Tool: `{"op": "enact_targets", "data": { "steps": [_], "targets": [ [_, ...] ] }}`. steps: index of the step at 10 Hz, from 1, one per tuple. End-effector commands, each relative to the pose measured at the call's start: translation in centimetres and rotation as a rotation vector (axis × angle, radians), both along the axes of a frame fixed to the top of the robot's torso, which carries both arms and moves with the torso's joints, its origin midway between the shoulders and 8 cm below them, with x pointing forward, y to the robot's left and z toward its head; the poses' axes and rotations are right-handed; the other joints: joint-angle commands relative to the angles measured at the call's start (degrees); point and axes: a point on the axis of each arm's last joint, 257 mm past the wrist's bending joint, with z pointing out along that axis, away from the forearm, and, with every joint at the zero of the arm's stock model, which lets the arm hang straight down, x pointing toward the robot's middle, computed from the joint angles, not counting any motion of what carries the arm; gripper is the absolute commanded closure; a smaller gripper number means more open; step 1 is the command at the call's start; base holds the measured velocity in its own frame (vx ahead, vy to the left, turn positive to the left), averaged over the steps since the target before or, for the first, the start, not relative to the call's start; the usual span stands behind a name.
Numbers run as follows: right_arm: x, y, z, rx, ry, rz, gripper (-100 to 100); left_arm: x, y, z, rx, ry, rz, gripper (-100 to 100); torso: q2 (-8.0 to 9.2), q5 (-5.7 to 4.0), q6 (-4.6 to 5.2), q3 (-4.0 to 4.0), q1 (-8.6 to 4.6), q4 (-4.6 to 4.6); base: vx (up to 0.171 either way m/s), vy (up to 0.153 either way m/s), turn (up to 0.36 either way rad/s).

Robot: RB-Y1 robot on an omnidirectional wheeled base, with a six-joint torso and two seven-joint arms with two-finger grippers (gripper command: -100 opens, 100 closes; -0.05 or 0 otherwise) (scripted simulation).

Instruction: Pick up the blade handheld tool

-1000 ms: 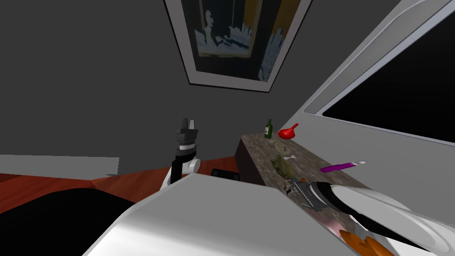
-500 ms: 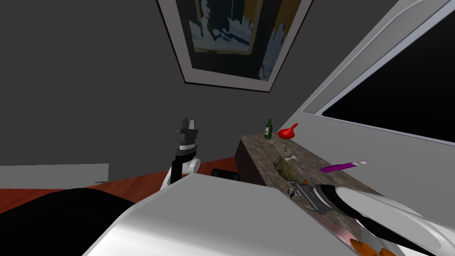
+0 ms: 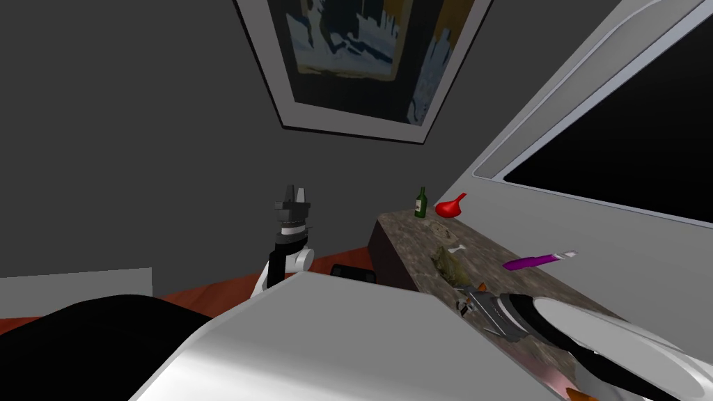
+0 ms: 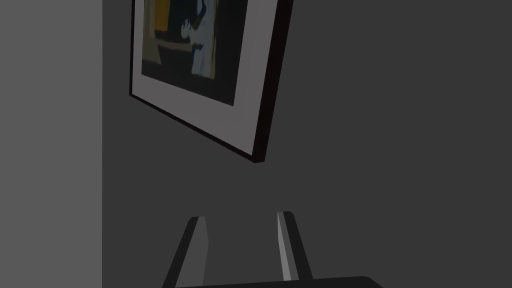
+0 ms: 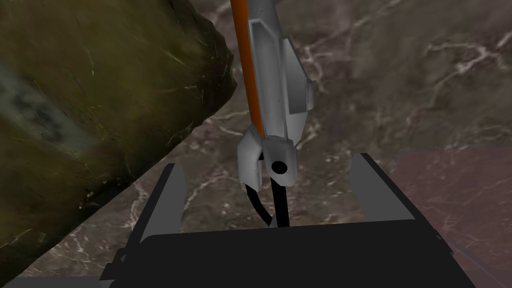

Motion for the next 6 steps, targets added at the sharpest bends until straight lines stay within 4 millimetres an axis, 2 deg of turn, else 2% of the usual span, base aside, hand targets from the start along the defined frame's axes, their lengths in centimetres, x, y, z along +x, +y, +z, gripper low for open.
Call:
{"op": "enact_targets", "data": {
  "steps": [1,4,6],
  "targets": [
    [-0.6,-0.8,-0.2,0.001,0.0,-0.006,-100,0.0,0.0,0.0,0.0,0.0,0.0,0,0.0,0.0,0.0,0.0,0.0,0.0,0.07,0.028,-0.121],
    [-1.2,-1.5,-0.4,-0.001,-0.001,0.033,-100,0.0,0.0,0.0,0.0,0.0,0.0,0,-0.16,0.01,0.04,-0.08,0.07,-0.03,0.08,0.047,-0.087],
    [-1.8,-2.2,-0.6,0.001,-0.002,0.03,-100,0.0,0.0,0.0,0.0,0.0,0.0,0,0.01,0.01,-0.01,0.0,0.03,0.0,0.042,0.028,-0.048]
  ]
}}
